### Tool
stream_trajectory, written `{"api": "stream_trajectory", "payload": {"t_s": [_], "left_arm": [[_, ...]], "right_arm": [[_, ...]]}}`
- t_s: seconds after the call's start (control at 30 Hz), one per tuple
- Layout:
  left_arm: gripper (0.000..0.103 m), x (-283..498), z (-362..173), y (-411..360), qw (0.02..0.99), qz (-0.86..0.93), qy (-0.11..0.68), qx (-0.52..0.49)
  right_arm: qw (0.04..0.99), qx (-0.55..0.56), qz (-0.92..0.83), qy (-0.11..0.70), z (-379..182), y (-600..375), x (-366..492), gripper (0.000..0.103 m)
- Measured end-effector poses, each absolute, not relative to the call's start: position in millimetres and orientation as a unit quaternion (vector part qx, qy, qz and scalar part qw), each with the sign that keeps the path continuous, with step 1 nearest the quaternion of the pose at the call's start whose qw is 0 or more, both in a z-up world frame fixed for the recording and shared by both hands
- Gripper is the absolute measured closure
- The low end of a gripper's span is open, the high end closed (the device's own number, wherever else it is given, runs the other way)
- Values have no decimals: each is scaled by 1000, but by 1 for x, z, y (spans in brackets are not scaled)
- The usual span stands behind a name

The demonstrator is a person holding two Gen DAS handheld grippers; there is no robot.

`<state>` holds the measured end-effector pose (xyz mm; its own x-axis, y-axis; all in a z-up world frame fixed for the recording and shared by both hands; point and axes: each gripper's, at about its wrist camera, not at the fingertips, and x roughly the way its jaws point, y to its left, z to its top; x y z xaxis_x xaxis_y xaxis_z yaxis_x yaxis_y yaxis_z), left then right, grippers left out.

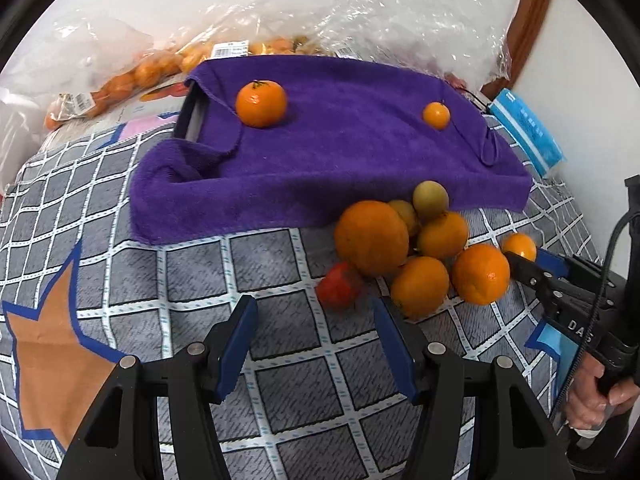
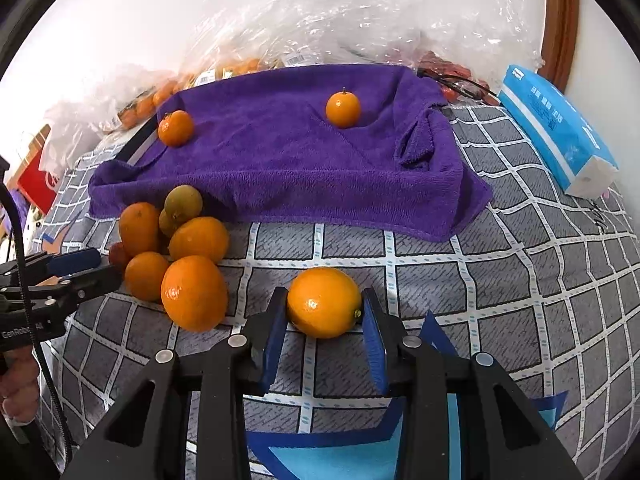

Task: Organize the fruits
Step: 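Move the left gripper toward the red tomato while the right gripper approaches an orange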

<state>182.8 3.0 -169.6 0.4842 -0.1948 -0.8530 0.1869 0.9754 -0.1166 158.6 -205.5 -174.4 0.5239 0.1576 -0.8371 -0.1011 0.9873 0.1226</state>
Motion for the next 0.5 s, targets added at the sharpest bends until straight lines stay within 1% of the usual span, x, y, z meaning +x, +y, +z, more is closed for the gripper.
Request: {"api": "stream_trajectory", "payload": {"t_s": [0.17, 0.23, 0.27, 0.33, 0.4, 0.5], "left_arm": [[57, 186, -171, -4, 865, -113, 488, 10], [66, 188, -171, -6, 866, -113, 486, 13], [67, 189, -171, -6, 866, -116, 485, 13], [76, 189, -171, -7, 868, -118, 483, 10], [79, 189, -170, -8, 865, -126, 486, 6], [79, 188, -170, -6, 865, -125, 485, 3]], "right_arm": [[874, 29, 70, 480, -174, -210, 154, 67], [875, 27, 68, 479, -174, -211, 153, 67], [875, 26, 68, 478, -175, -211, 152, 67], [876, 22, 68, 477, -175, -210, 151, 67], [878, 17, 67, 474, -176, -209, 150, 68], [878, 19, 69, 473, -177, -209, 151, 68]]}}
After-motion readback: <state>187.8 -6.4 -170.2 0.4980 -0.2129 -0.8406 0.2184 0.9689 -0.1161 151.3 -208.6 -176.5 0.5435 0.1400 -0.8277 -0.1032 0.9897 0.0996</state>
